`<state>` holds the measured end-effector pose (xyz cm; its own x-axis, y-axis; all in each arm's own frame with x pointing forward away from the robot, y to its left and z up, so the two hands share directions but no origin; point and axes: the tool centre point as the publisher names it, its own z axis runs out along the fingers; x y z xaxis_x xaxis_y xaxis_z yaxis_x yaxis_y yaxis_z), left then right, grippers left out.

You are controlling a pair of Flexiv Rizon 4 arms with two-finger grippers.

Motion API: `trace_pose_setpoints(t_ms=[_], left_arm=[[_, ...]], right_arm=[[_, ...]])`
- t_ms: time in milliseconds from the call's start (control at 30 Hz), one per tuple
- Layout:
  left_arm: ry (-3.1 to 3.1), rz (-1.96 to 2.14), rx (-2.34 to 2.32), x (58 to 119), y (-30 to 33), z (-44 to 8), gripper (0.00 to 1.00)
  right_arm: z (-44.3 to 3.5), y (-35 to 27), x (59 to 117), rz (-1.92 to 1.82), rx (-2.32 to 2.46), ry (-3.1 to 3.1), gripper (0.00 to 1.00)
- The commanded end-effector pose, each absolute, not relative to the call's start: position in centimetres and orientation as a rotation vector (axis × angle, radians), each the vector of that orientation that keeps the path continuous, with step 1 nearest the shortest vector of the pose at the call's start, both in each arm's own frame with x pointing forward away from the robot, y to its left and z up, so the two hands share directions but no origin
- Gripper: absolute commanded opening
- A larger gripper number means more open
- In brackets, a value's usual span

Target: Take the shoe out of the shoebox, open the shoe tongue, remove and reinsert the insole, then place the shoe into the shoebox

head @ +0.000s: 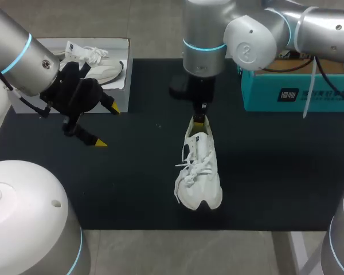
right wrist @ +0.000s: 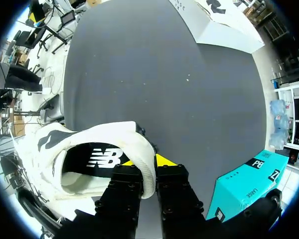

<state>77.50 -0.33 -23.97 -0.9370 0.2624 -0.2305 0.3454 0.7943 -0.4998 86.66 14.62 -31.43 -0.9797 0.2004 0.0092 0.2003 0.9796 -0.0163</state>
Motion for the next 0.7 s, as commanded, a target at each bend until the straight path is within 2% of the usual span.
trace_pose_setpoints(t_ms=[33, 367, 700], left_arm=[[2.834, -0.828, 0.482, 77.5, -0.3, -24.0, 1.0], [2.834, -0.828, 0.482, 77.5, -0.3, -24.0, 1.0], [2.834, -0.828, 0.482, 77.5, -0.3, -24.0, 1.0]], right_arm=[[-24.9, 13.1, 86.3, 0.093, -0.337, -3.213, 0.0], [-16.9, 10.6, 88.2, 0.192, -0.383, -3.358, 0.0], [-15.4, 11.4, 88.7, 0.19, -0.316, -3.363, 0.0]])
